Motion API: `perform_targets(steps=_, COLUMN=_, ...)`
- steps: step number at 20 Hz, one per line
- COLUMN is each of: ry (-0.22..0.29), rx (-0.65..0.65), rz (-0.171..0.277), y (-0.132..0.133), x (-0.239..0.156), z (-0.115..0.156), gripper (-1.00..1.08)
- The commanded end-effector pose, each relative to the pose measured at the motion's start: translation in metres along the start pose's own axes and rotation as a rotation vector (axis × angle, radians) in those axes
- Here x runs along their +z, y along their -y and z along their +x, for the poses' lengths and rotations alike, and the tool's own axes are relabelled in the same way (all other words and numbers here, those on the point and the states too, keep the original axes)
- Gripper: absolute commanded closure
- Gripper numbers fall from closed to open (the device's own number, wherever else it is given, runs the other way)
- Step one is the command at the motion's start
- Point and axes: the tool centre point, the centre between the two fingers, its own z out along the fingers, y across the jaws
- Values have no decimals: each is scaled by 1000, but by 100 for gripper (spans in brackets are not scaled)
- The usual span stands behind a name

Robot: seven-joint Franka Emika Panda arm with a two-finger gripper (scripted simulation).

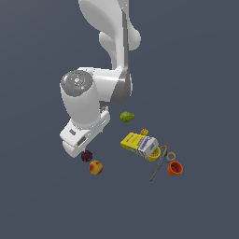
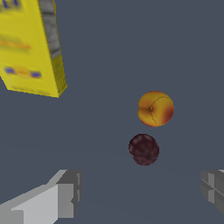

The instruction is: Pick up a designated object from a clutter of objects.

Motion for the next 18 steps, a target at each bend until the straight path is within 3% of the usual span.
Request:
perform_targets(steps=1, ry=-4, rx=-67, rz=0, y=-6, x=11, z=-3, gripper=-92)
perform_targets(steps=18, ry=-60, rx=-461, rz=-11, y=-35, x=75, z=-23, gripper=-92)
